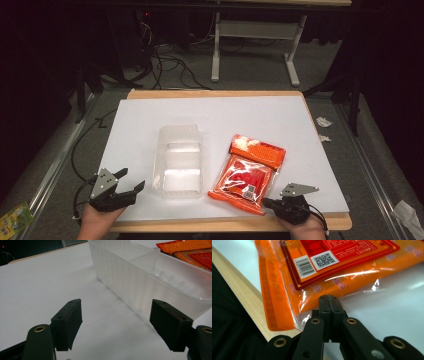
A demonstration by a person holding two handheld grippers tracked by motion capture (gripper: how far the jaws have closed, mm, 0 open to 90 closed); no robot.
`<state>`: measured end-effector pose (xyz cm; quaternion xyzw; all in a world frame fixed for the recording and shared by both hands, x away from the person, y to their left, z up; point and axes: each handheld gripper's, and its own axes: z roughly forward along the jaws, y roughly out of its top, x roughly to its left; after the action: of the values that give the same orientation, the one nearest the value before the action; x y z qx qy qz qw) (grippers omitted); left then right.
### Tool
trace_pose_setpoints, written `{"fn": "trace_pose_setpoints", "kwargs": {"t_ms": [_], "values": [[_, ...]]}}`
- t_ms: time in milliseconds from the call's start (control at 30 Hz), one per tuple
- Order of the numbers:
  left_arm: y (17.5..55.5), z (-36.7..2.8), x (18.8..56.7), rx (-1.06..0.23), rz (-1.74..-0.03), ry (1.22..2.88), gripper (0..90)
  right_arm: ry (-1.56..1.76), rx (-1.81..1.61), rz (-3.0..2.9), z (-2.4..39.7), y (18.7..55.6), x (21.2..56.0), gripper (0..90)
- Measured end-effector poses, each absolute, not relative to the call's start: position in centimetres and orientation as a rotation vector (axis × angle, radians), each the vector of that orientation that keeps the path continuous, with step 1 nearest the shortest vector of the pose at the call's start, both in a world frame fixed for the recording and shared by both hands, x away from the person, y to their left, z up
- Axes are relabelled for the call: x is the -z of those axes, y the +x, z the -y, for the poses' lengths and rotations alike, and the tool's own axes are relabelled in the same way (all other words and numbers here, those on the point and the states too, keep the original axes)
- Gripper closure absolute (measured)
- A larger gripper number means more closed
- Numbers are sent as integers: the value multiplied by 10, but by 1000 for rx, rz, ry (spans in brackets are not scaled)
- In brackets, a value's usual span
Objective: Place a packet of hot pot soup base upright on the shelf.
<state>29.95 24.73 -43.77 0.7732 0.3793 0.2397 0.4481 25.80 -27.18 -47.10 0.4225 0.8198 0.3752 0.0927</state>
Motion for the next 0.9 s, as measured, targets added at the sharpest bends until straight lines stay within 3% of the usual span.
{"fn": "trace_pose_setpoints", "kwargs": {"t_ms": [100,200,433,600,900], "values": [[299,-248,437,-597,-942,1908,267,1294,-1197,-2291,279,259,458,900],[301,-249,439,-588,-952,1912,267,1387,-1213,-2118,290,271,456,792],[302,-247,440,-584,-951,1921,267,1532,-1206,-1991,310,299,465,652],[303,-246,441,-581,-950,1926,267,1633,-1234,-1906,322,327,468,494],[303,-249,442,-582,-965,1915,267,1770,-1283,-1833,332,363,472,318]]}}
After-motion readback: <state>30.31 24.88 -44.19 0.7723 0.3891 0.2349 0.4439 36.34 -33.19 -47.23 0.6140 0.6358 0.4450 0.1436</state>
